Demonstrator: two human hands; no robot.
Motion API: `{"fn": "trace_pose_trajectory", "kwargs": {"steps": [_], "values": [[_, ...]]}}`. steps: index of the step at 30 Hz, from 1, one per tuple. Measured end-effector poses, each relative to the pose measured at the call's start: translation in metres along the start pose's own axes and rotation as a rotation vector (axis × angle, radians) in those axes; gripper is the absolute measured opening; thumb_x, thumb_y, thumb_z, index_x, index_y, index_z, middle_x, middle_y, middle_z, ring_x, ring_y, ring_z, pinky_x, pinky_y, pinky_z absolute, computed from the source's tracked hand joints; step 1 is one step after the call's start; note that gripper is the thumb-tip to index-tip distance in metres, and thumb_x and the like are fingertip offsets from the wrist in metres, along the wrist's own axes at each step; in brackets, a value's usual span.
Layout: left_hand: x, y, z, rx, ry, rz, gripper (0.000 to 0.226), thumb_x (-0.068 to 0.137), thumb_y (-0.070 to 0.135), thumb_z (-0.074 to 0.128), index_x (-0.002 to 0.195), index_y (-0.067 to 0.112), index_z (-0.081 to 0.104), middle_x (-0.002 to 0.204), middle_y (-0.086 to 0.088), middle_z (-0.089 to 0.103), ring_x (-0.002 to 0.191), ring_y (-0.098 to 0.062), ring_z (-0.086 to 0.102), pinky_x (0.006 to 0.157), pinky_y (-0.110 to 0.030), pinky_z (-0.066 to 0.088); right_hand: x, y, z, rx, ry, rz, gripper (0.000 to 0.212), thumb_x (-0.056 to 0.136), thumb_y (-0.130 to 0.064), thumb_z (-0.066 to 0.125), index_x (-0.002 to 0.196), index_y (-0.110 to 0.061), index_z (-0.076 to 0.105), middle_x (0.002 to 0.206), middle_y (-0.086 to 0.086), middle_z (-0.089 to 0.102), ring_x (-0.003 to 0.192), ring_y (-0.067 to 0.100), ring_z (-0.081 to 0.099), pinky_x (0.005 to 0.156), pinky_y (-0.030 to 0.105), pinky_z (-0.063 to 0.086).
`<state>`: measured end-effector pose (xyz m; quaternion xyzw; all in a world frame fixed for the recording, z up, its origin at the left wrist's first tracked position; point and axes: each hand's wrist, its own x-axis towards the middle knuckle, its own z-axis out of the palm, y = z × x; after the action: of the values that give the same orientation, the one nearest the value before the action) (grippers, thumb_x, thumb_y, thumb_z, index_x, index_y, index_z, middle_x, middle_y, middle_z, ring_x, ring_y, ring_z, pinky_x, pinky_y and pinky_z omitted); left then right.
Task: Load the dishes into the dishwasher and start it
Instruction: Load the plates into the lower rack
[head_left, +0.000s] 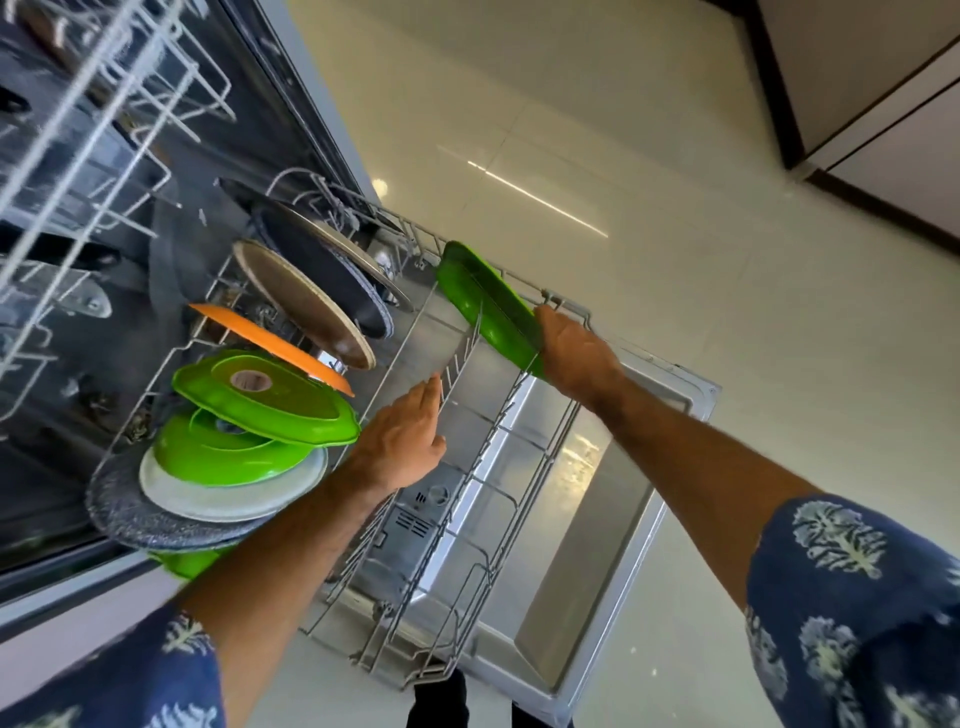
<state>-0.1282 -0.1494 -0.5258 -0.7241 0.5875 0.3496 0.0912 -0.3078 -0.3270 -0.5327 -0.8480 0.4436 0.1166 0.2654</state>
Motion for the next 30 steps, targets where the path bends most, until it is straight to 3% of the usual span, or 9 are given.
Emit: {"fn": "trace_pose_trajectory", "kwargs": {"steps": [5, 11, 15, 19, 22, 26, 30], "values": [[-0.011, 0.002, -0.005, 0.052, 0.011, 0.014, 0.079, 0.099, 0.030, 0.051, 0.159, 0.003, 0.007, 0.166, -0.014, 0.018, 0.152, -0.025, 0.022, 0.121, -0.041, 0.026, -0.004, -0.012, -0.009, -0.102, -0.028, 0.028, 0.039, 0.094, 0.001, 0.048, 0.132, -0.005, 0.039, 0.122, 0.019, 0.059, 0.103, 0.037, 0.064, 0.083, 0.046, 0.053], [-0.039, 0.012, -0.018, 0.157, 0.052, 0.008, 0.077, 0.100, 0.032, 0.049, 0.159, 0.005, 0.007, 0.166, -0.013, 0.017, 0.152, -0.025, 0.020, 0.123, -0.046, 0.023, -0.034, -0.009, -0.023, -0.012, 0.017, 0.038, 0.043, 0.096, -0.019, 0.052, 0.137, -0.011, 0.039, 0.130, 0.017, 0.054, 0.111, 0.036, 0.058, 0.088, 0.050, 0.053], [-0.091, 0.030, -0.058, 0.253, 0.125, -0.027, 0.076, 0.100, 0.033, 0.046, 0.159, 0.003, 0.009, 0.166, -0.017, 0.015, 0.153, -0.029, 0.018, 0.123, -0.049, 0.020, -0.091, -0.029, -0.063, -0.087, 0.005, -0.065, 0.064, 0.091, -0.029, 0.059, 0.147, -0.012, 0.032, 0.138, 0.014, 0.047, 0.119, 0.036, 0.051, 0.093, 0.052, 0.050], [-0.177, 0.065, -0.126, 0.268, 0.233, -0.041, 0.078, 0.099, 0.038, 0.045, 0.159, 0.004, 0.008, 0.166, -0.020, 0.008, 0.154, -0.034, 0.010, 0.123, -0.051, 0.017, -0.156, -0.093, -0.126, -0.116, 0.070, -0.263, 0.075, 0.091, -0.042, 0.062, 0.151, -0.008, 0.031, 0.150, 0.017, 0.040, 0.133, 0.037, 0.043, 0.110, 0.049, 0.039], [-0.256, 0.093, -0.188, 0.243, 0.378, -0.035, 0.078, 0.100, 0.040, 0.037, 0.160, 0.008, -0.001, 0.167, -0.017, -0.005, 0.155, -0.032, -0.003, 0.126, -0.049, 0.008, -0.204, -0.155, -0.178, -0.100, 0.142, -0.421, 0.078, 0.092, -0.048, 0.058, 0.153, -0.010, 0.029, 0.155, 0.015, 0.036, 0.139, 0.033, 0.039, 0.114, 0.046, 0.033], [-0.374, 0.103, -0.255, 0.329, 0.596, -0.031, 0.075, 0.099, 0.040, 0.038, 0.159, 0.005, 0.010, 0.168, -0.016, 0.002, 0.155, -0.030, 0.002, 0.125, -0.051, 0.012, -0.264, -0.235, -0.239, -0.064, 0.213, -0.628, 0.076, 0.095, -0.055, 0.047, 0.155, -0.014, 0.024, 0.158, 0.010, 0.031, 0.143, 0.030, 0.034, 0.115, 0.048, 0.033], [-0.467, 0.058, -0.288, 0.305, 0.748, -0.100, 0.071, 0.096, 0.034, 0.047, 0.157, 0.006, 0.024, 0.167, -0.012, 0.013, 0.155, -0.029, 0.012, 0.122, -0.054, 0.019, -0.301, -0.317, -0.281, -0.060, 0.266, -0.762, 0.072, 0.097, -0.056, 0.045, 0.154, -0.014, 0.028, 0.158, 0.008, 0.031, 0.142, 0.028, 0.035, 0.114, 0.047, 0.035]]}}
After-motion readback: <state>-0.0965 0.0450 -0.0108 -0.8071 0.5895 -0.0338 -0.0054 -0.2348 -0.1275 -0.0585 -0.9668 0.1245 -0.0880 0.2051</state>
